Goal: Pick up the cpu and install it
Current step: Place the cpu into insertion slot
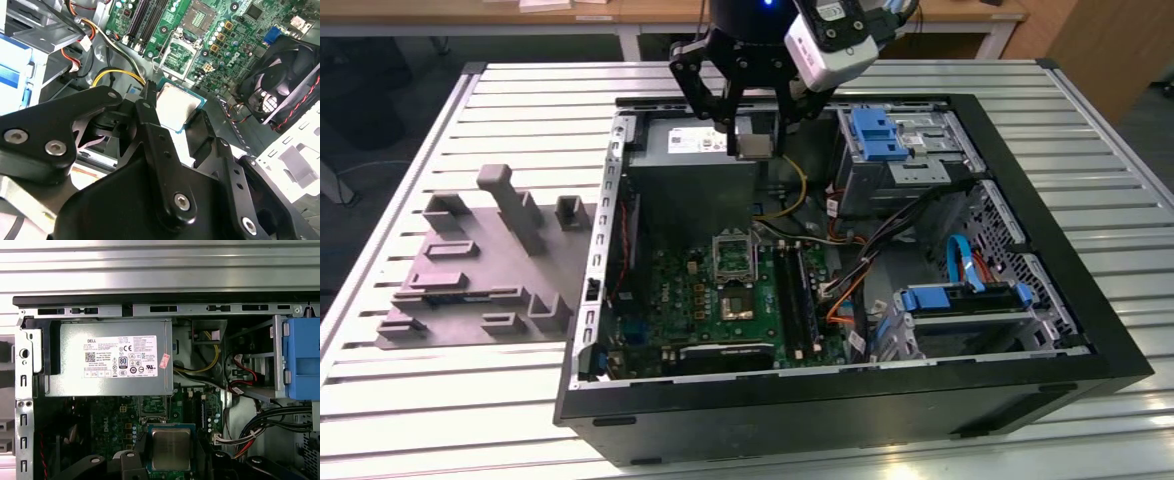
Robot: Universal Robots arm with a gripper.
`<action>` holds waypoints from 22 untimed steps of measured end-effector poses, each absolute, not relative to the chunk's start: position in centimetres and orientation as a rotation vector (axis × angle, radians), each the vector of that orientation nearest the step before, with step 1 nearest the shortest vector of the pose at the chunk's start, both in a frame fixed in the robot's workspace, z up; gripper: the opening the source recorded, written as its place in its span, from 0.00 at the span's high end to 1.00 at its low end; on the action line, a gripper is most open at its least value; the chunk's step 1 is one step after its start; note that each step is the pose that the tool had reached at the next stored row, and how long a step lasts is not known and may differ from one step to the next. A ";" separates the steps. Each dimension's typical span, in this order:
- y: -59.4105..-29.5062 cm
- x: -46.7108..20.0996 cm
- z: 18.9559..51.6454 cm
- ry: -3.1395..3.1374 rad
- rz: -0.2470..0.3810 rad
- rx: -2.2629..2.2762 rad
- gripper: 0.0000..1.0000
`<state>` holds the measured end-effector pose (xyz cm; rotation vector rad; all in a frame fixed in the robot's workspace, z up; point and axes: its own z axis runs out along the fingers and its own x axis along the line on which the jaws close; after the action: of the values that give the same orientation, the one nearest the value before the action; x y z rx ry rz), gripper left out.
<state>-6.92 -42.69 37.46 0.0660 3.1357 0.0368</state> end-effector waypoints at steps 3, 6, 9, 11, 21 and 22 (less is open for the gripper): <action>-42.7 -6.9 37.5 3.136 0.037 0.066 0.53; -42.7 -6.9 37.5 3.136 0.037 0.066 0.53; -42.7 -6.9 37.4 3.136 0.037 0.066 0.53; -42.8 -7.0 37.2 3.137 0.037 0.064 0.53; -43.8 -7.0 35.8 3.140 0.037 0.022 0.53; -43.8 -7.0 35.6 3.140 0.037 0.016 0.53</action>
<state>-6.99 -43.83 35.57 0.0155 3.1405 0.0367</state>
